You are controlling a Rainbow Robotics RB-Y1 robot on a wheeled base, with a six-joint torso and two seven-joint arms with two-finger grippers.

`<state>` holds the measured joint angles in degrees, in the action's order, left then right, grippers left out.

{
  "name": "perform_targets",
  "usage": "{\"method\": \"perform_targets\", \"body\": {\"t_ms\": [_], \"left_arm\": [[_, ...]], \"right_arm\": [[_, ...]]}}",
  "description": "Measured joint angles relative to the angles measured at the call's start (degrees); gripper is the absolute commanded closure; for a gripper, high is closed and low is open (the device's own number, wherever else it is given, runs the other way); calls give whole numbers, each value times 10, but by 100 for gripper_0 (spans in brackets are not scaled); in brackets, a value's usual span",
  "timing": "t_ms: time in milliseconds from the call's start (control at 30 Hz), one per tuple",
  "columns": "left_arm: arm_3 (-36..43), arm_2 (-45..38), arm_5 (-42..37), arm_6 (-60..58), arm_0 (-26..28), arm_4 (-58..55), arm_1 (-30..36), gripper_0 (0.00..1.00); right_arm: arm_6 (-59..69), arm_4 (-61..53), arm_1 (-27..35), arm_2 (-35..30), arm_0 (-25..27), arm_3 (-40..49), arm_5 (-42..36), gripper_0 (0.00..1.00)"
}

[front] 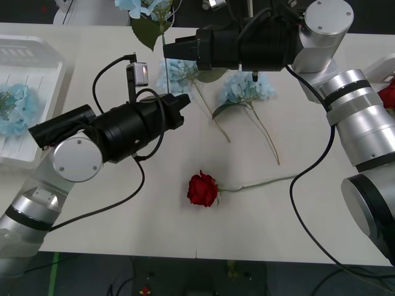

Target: Put the red flowers into the right box and the blue flowers into the left box

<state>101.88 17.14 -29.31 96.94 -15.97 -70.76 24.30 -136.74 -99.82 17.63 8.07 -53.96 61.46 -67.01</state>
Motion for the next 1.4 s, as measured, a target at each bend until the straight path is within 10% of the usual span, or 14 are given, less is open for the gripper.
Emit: {"method": "perform_targets", "body": {"t_ms": [767,1400], "left_arm": [[-72,-409,-369,0,-3,153,86,100],[-147,-468,-411,0,-10,518,102,100]], "right_arm": [[253,442,22,3,-8,1,-75,8],[335,589,31,99,-27,-109,-19,8]]}}
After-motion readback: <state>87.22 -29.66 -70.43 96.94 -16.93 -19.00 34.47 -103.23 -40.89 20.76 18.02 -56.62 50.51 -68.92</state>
